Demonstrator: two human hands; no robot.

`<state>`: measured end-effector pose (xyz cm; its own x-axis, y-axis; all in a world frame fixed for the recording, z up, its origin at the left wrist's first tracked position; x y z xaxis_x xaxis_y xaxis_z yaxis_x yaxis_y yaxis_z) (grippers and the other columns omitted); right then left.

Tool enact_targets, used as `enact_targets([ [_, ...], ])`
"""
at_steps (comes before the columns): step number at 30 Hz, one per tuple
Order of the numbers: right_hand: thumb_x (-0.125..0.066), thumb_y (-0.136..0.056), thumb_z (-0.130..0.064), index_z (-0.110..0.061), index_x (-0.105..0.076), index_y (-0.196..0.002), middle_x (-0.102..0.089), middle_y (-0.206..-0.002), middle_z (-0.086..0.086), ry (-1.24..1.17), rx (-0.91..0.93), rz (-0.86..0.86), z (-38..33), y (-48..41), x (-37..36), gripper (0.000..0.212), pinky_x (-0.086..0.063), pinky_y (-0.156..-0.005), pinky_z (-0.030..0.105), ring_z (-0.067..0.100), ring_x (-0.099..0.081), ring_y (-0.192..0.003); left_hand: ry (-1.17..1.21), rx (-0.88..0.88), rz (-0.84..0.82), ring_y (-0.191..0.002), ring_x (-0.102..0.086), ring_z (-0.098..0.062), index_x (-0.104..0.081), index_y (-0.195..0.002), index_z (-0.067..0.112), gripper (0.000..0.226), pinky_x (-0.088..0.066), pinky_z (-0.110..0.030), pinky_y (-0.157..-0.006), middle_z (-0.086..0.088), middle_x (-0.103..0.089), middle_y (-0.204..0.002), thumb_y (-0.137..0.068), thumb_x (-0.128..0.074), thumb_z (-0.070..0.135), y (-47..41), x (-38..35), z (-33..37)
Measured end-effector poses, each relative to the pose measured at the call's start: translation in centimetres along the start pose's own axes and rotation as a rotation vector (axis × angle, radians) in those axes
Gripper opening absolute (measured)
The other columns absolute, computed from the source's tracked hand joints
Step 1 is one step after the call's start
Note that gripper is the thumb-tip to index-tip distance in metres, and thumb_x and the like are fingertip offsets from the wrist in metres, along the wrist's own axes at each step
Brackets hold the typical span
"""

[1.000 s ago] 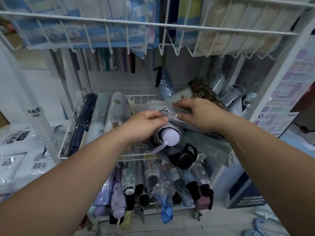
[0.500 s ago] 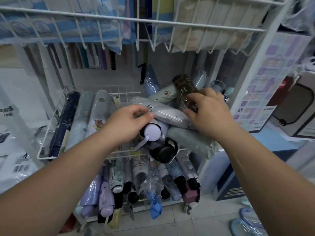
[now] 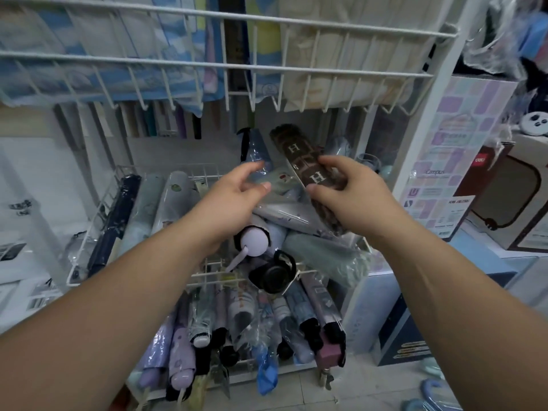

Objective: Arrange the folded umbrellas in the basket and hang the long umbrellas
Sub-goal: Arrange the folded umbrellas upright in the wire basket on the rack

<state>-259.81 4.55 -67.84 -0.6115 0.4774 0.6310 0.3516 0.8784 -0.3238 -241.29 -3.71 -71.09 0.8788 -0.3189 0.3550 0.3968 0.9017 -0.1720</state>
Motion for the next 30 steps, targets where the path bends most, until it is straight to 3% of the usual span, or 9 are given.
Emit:
enact_targets([
  [5,-0.073,-0.087,-0.036,-0.032,-0.053,-0.131,-0.068,-0.096,-0.013,-0.266,0.032,-0.130,-5.9,0.1,-5.2,0.049,-0.057,-0.072,0.018,-0.001,-0.066,-0.076,0.284,0.079,0.085,-0.092,-0.071,-0.018,-0.034,-0.151,0.040,0.048,-0.054,-0.035,-0.092,-0.003,-0.065,-0.123,-0.105,-0.047,0.032,1.1,4.1,-1.7],
  [8,-0.071,-0.088,-0.037,-0.025,-0.051,-0.134,-0.069,-0.111,0.000,-0.324,0.021,-0.207,-9.3,-0.3,-10.2,0.052,-0.058,-0.085,0.039,0.018,-0.069,-0.094,0.493,0.083,0.113,-0.087,-0.069,-0.024,-0.038,-0.149,0.037,0.043,-0.055,-0.044,-0.090,-0.013,-0.067,-0.126,-0.108,-0.041,0.025,1.9,7.1,-2.7],
  [12,-0.061,-0.093,-0.039,-0.025,-0.053,-0.133,-0.070,-0.113,0.008,-0.342,-0.005,-0.300,-12.9,0.0,-17.6,0.044,-0.058,-0.084,0.049,0.030,-0.069,-0.097,0.525,0.107,0.260,-0.076,-0.072,-0.012,-0.043,-0.149,0.030,0.046,-0.056,-0.026,-0.057,-0.007,-0.072,-0.115,-0.106,-0.041,0.012,2.8,12.1,-5.1],
  [17,-0.044,-0.103,-0.029,-0.025,-0.043,-0.145,-0.065,-0.123,0.012,-0.326,0.002,-0.446,-14.7,1.1,-24.3,0.042,-0.054,-0.094,0.042,0.029,-0.064,-0.107,0.294,0.164,0.326,-0.087,-0.072,-0.018,-0.040,-0.152,0.028,0.059,-0.056,-0.029,-0.065,-0.008,-0.071,-0.116,-0.100,-0.042,0.000,3.7,17.0,-8.2],
  [19,-0.042,-0.105,-0.028,-0.026,-0.042,-0.147,-0.065,-0.123,0.010,-0.353,0.009,-0.469,-14.9,1.5,-25.6,0.042,-0.053,-0.089,0.033,0.026,-0.064,-0.105,0.167,0.200,0.319,-0.088,-0.071,-0.019,-0.036,-0.154,0.030,0.062,-0.056,-0.028,-0.064,-0.008,-0.071,-0.116,-0.099,-0.042,0.000,3.6,18.0,-8.7],
  [21,-0.040,-0.105,-0.034,-0.030,-0.042,-0.146,-0.064,-0.126,0.009,-0.204,0.077,-0.480,-15.1,1.5,-26.7,0.041,-0.048,-0.086,0.029,0.028,-0.061,-0.109,-0.024,0.210,0.310,-0.084,-0.069,-0.020,-0.035,-0.154,0.032,0.063,-0.053,-0.025,-0.060,-0.010,-0.070,-0.116,-0.098,-0.043,0.004,3.2,18.7,-9.1],
  [23,-0.035,-0.105,-0.042,-0.033,-0.044,-0.142,-0.062,-0.130,0.008,0.063,0.149,-0.476,-14.8,1.3,-27.4,0.040,-0.043,-0.094,0.034,0.033,-0.052,-0.120,-0.261,0.203,0.302,-0.094,-0.066,-0.022,-0.035,-0.154,0.035,0.062,-0.053,-0.027,-0.070,-0.010,-0.065,-0.129,-0.098,-0.045,0.010,2.9,19.2,-9.5],
  [26,-0.033,-0.103,-0.047,-0.031,-0.052,-0.131,-0.062,-0.128,0.007,0.274,0.174,-0.499,-14.3,1.1,-27.5,0.038,-0.040,-0.101,0.041,0.034,-0.044,-0.124,-0.542,0.202,0.247,-0.124,-0.055,-0.029,-0.034,-0.154,0.034,0.059,-0.046,-0.031,-0.098,-0.009,-0.050,-0.149,-0.099,-0.043,0.014,2.7,18.6,-9.9],
  [30,-0.038,-0.102,-0.045,-0.029,-0.052,-0.133,-0.058,-0.132,0.007,0.446,0.262,-0.598,-14.8,0.6,-26.9,0.038,-0.041,-0.098,0.041,0.034,-0.045,-0.123,-0.754,0.228,0.236,-0.127,-0.048,-0.040,-0.040,-0.150,0.031,0.058,-0.043,-0.045,-0.106,-0.017,-0.045,-0.145,-0.094,-0.048,0.015,2.4,18.3,-10.5],
])
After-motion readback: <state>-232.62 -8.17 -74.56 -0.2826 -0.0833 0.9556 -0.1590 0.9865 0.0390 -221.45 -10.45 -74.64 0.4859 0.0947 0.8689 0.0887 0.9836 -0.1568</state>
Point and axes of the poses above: each hand's wrist, its own y-axis away from the middle knuckle, its own x-axis out of the back of the hand, z = x × y, the point moved 7 cm from there along -y, towards the middle knuckle
